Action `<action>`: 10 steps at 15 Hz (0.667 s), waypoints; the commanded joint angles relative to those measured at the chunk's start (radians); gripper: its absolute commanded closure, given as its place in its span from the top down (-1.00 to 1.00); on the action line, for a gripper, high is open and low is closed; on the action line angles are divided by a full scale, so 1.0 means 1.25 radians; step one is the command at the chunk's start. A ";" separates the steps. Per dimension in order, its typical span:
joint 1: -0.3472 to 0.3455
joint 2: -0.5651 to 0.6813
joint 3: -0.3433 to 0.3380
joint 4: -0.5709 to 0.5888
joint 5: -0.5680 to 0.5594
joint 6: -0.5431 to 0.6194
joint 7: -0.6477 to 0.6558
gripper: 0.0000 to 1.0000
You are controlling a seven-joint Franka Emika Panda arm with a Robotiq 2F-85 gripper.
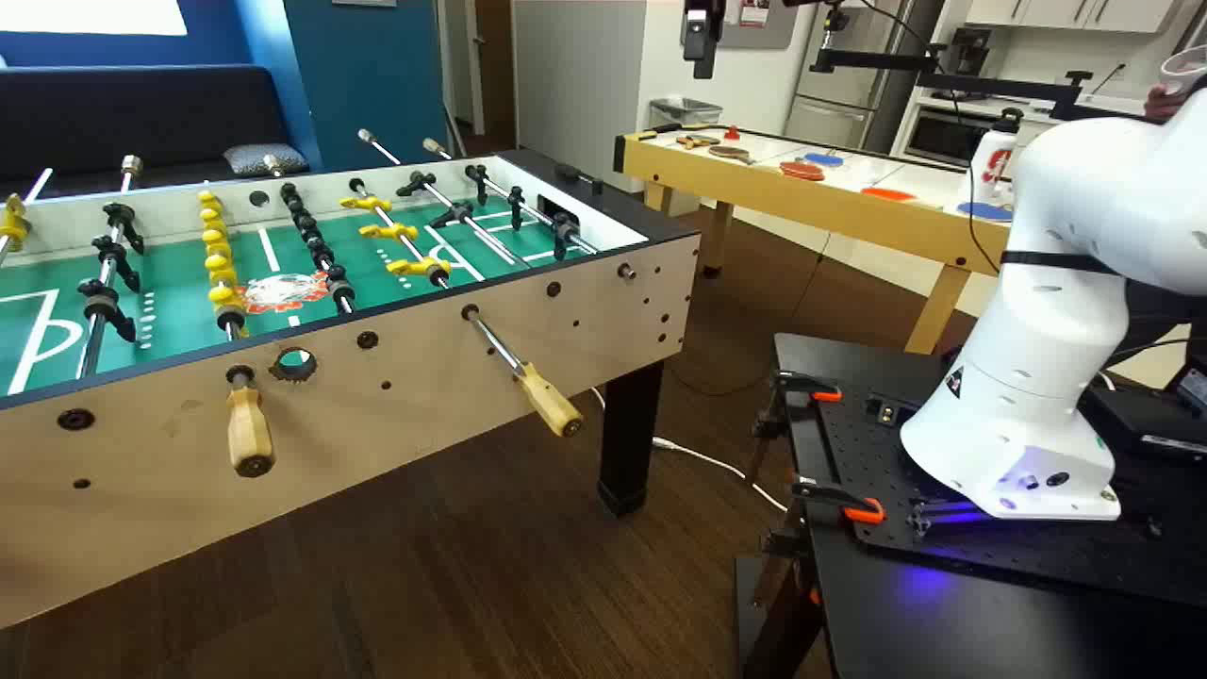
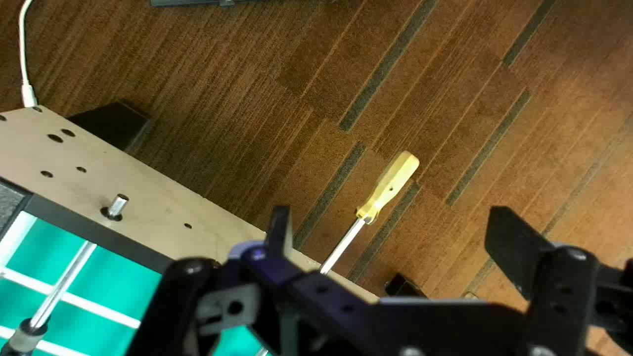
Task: Push in the first wooden handle
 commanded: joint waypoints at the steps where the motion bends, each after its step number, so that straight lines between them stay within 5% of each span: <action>1: -0.027 0.004 0.021 0.002 0.009 -0.003 -0.009 1.00; 10: -0.024 0.007 0.040 -0.011 0.005 0.012 0.022 1.00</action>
